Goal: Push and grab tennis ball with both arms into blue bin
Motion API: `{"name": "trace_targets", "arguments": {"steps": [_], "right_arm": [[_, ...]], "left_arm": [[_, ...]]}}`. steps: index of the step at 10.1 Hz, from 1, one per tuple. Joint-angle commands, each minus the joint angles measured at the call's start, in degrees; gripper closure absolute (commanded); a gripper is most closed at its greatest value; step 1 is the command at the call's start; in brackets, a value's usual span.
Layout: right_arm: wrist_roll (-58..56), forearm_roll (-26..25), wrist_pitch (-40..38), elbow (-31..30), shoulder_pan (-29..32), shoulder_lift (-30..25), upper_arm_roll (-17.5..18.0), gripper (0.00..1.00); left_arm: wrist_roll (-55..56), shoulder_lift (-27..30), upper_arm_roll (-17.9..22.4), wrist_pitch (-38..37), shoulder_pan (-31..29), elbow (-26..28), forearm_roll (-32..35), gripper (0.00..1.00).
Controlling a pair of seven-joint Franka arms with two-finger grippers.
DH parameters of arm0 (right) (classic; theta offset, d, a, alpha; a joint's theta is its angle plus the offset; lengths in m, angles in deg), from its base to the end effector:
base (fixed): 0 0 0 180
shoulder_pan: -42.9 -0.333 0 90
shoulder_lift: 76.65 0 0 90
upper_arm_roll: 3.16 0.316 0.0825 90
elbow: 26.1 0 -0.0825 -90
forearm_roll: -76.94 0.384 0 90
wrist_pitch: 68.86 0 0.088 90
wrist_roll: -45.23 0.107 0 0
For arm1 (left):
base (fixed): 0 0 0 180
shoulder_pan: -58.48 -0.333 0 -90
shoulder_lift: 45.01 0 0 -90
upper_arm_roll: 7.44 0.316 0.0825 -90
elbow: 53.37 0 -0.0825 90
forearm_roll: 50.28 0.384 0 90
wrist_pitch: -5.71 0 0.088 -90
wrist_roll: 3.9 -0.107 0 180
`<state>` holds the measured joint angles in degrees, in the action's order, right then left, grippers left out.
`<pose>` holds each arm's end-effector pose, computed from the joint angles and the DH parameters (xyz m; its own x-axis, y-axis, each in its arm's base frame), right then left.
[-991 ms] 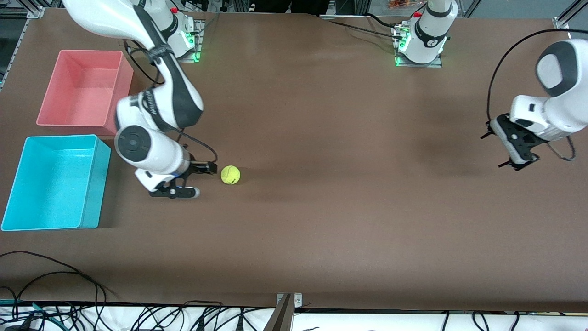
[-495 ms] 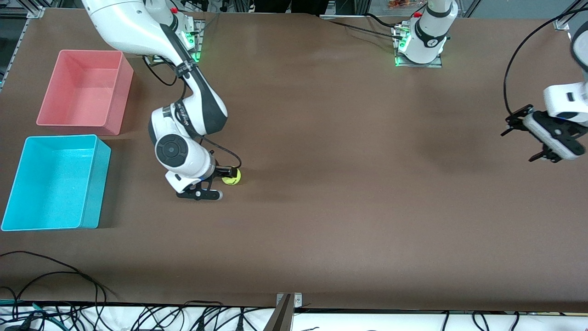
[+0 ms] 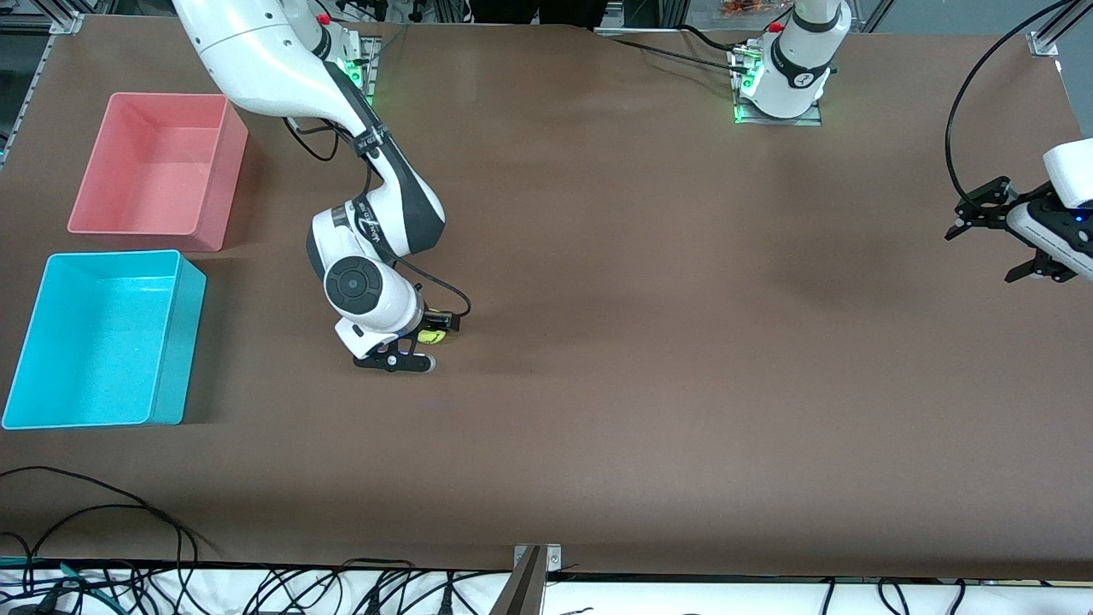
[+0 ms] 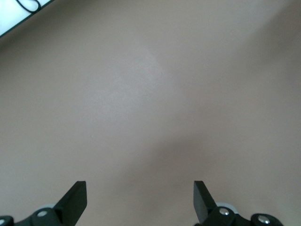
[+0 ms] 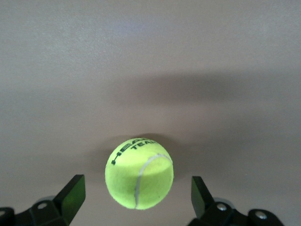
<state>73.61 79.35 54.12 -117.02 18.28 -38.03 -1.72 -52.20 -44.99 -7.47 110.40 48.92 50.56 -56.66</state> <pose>0.6161 0.3008 0.2314 0.9898 -0.0702 -0.1239 -0.0692 -0.9975 0.0123 0.5582 0.0846 0.5315 0.7952 -0.5999 0.0886 -0.6055 -0.7934 0.0627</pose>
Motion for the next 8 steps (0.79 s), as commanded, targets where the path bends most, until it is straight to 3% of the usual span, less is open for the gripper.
{"name": "trace_targets", "arguments": {"steps": [1, 3, 4, 5, 6, 8], "right_arm": [[1.24, -1.78, 0.24, 1.89, -0.95, 2.94, -0.38, 0.0], [2.03, -1.96, 0.68, 1.8, -1.83, 3.47, -0.38, 0.06], [1.68, -2.57, 0.68, 1.89, -1.92, 3.99, -0.47, 0.39], [1.33, -3.71, 0.68, 1.89, -1.57, 4.0, -0.47, 0.61], [1.24, -3.98, 0.68, 1.89, -1.66, 3.91, -0.47, 0.7], [0.19, -3.99, -0.1, 3.2, -1.57, 3.56, -0.56, 0.75]], "left_arm": [[9.33, 0.24, -0.32, -3.44, 1.12, -2.76, 1.88, 0.0], [19.77, 0.24, -0.76, -4.84, 2.79, -4.08, 4.44, 0.0], [24.87, 0.24, -0.94, -6.15, 2.88, -4.96, 4.45, 0.0], [31.54, 0.24, -1.81, -6.69, 2.79, -5.57, 4.54, 0.0], [36.65, 0.33, -2.17, -7.65, 2.79, -6.02, 4.54, 0.0], [41.51, 0.59, -2.43, -12.56, 2.79, -9.78, 4.45, 0.0]]}}
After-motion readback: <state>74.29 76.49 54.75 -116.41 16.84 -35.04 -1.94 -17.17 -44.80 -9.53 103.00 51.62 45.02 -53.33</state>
